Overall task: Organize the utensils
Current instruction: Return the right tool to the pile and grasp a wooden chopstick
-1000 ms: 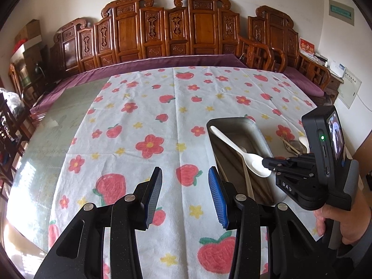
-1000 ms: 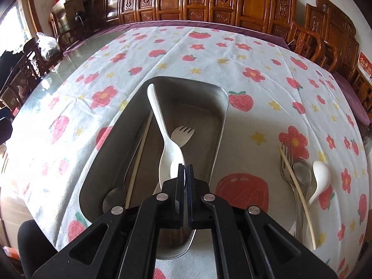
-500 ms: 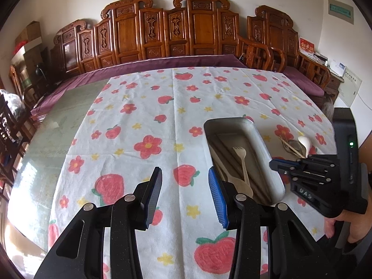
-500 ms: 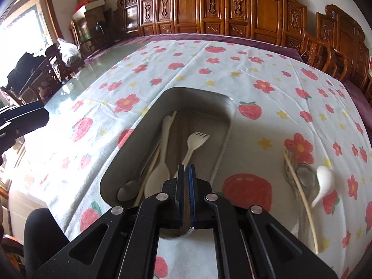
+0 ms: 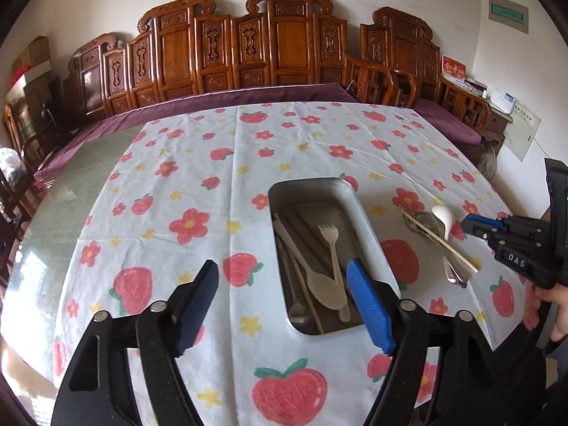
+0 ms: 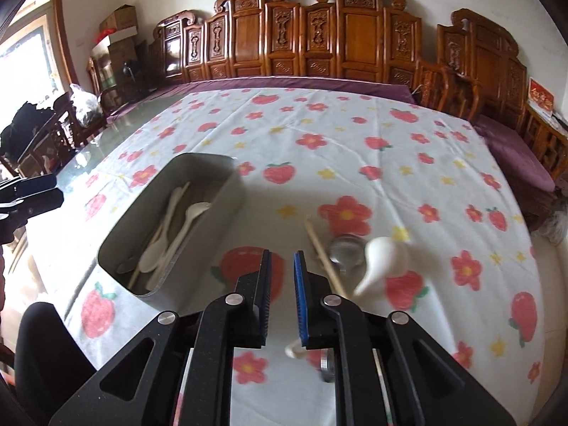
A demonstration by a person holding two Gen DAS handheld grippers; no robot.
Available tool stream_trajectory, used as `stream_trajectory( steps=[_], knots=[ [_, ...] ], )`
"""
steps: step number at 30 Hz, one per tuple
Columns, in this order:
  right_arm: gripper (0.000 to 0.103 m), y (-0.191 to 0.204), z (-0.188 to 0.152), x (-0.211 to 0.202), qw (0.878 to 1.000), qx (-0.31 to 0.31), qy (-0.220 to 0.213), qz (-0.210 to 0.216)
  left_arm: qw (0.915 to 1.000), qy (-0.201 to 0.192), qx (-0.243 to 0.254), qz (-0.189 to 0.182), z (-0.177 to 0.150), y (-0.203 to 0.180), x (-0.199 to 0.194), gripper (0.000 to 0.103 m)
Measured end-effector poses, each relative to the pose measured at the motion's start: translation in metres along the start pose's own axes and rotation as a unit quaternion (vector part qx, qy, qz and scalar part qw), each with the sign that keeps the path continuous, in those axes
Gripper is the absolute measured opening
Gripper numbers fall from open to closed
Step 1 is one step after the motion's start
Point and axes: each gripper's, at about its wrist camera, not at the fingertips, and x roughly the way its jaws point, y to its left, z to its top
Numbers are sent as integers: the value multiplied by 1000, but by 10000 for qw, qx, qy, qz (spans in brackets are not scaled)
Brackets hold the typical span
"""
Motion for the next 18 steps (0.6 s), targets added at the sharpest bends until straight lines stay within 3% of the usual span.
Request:
stream_trajectory(
  steps=[6, 18],
  knots=[
    [28, -34, -12, 3, 9998, 38, 150, -92, 9999, 114, 56, -104, -4, -17, 11, 77],
    [28, -43, -39, 56, 9956, -181, 918, -19, 9986, 217, 210, -430, -15, -59, 19, 77]
  ],
)
